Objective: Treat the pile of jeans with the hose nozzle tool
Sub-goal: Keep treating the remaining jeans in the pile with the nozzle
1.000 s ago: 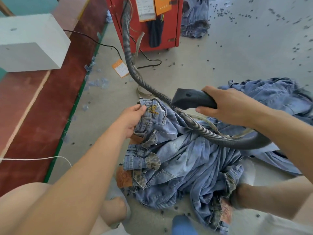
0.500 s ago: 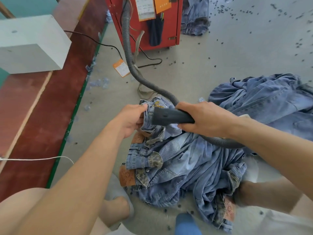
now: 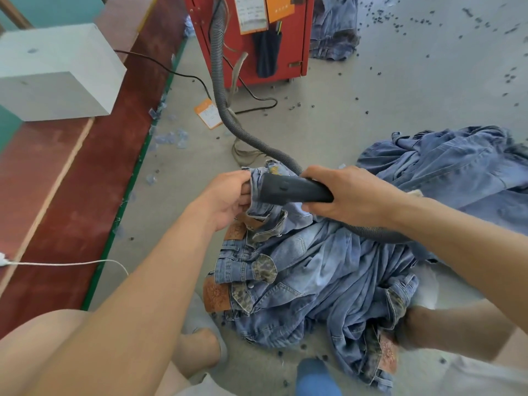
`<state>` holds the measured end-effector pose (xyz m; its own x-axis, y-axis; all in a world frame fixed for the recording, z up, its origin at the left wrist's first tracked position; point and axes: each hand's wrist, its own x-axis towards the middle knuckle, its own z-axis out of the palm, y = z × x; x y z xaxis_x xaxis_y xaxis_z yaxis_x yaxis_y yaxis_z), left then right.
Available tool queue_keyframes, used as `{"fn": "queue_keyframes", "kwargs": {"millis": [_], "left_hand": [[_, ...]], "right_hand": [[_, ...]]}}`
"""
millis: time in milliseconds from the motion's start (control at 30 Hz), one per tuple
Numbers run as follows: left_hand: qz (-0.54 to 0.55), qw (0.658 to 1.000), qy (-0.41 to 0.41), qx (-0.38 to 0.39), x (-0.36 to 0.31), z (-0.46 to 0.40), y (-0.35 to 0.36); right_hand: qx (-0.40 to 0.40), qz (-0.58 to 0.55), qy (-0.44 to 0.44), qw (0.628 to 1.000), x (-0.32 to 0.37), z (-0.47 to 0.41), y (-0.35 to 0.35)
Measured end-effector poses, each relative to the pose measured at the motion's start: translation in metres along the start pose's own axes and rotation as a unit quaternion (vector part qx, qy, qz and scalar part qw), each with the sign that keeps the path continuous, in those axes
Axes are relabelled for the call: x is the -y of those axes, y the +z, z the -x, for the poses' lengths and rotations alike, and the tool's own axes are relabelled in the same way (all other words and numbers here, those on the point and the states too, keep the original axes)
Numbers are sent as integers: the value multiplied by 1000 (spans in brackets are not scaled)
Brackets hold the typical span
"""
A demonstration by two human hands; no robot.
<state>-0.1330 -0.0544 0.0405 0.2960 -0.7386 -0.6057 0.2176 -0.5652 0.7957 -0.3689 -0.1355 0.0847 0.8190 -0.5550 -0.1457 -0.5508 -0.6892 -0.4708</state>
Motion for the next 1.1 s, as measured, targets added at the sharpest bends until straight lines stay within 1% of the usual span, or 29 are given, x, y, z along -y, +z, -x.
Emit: {"fn": "queue_keyframes", "kwargs": {"millis": [67,133,267,367,500,600,667,733,800,867,933,1000,1100], "left_hand": [[6,1000,-4,28,-4,1,-1],[17,998,-12,52,-8,2,-2],[20,998,-5,65,-10,4,1],[14,997,-4,78,-9,3,3],[13,996,-9,90,-5,0,4],[14,996,-11,91,-1,-1,4],[28,997,-12,78,-1,-4,3],[48,997,-11,62,-4,-6,1],[64,997,-10,50,-4,-7,-1],[69,996,-9,51,-4,-6,0],[57,996,-11,65,-3,-5,2],[39,997,-11,72,-2,-6,4],[52,996,-17,69,-2,-8,4]], "right_hand": [[-17,-6,4,1000,0,-1,-5],[-16,-11,8,1000,-3,1,-11],[-2,-20,23,1000,-7,7,-15],[-12,-18,23,1000,-5,7,-13],[-72,-54,27,996,-3,3,-14],[-135,-98,64,984,-6,-3,-24],[-151,-113,84,978,-14,-5,-35],[-123,-102,90,983,-24,-3,-43],[-65,-53,82,993,-30,0,-46],[-12,-5,61,998,-28,2,-38],[21,1,41,999,-19,2,-22],[13,-19,22,999,-8,-1,-9],[-52,-59,16,997,1,-6,-7]]}}
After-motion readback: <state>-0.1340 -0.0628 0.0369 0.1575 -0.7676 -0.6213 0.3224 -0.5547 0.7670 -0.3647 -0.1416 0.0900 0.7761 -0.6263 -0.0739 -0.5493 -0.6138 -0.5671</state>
